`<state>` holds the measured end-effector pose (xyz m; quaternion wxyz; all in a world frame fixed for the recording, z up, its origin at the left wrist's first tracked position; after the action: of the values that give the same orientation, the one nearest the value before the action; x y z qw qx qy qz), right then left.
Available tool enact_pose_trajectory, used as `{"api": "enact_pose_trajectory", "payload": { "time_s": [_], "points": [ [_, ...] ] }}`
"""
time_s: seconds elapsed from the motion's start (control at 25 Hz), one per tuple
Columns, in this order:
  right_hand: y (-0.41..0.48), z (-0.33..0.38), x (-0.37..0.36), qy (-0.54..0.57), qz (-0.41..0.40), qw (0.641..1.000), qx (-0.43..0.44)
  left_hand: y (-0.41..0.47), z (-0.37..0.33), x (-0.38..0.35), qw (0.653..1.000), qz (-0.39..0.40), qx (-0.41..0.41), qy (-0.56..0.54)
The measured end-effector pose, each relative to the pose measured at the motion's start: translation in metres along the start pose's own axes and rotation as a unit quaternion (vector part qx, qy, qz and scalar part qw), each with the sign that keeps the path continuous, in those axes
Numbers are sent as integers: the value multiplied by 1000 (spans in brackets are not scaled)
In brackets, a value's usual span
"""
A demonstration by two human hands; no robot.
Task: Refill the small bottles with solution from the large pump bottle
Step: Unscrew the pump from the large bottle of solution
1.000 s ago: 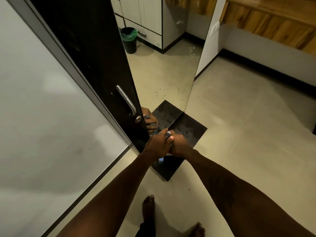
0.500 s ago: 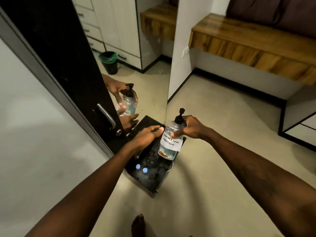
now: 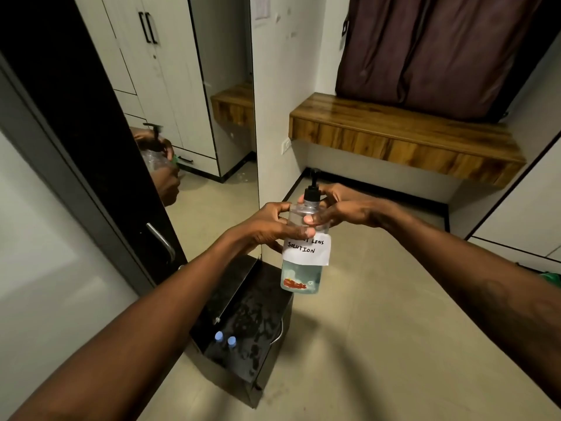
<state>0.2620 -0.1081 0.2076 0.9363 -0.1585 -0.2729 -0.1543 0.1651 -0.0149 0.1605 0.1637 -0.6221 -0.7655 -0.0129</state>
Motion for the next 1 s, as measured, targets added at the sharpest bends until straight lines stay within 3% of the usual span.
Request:
{"api": "enact_pose_trajectory", "payload": {
  "time_s": [0.2,0.36,0.52,0.76,0.92,1.0],
  "points": [
    [-13,7,-2,-66,-20,998,-4,-5,-17,2,993,-70,-47,77],
    [-20,38,7,-129,-167,971,116,-17,-19,9,973,-153,-115,130],
    [-18,47,-4,-166,-231,951,119,-24,-7,12,963,-163,-124,177],
    [-8,63,-33,-228,-189,950,93,-34,6,18,970,-147,-116,155],
    [-4,60,-45,-181,-108,974,87,-34,18,25,977,-115,-93,152],
    [-2,58,-53,-101,-49,990,90,-36,23,29,979,-114,-90,146]
  ]
}}
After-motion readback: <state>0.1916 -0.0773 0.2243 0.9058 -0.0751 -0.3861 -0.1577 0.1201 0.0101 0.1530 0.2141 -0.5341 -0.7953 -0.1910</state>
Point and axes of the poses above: each hand's wrist, its own y-axis towards the middle knuckle, its own x-axis out of the back of the hand, z = x × y, the point moved 9 cm from there along y, towards the middle knuckle, and after that the axes turned 3 degrees about -z, right-handed, at the moved point
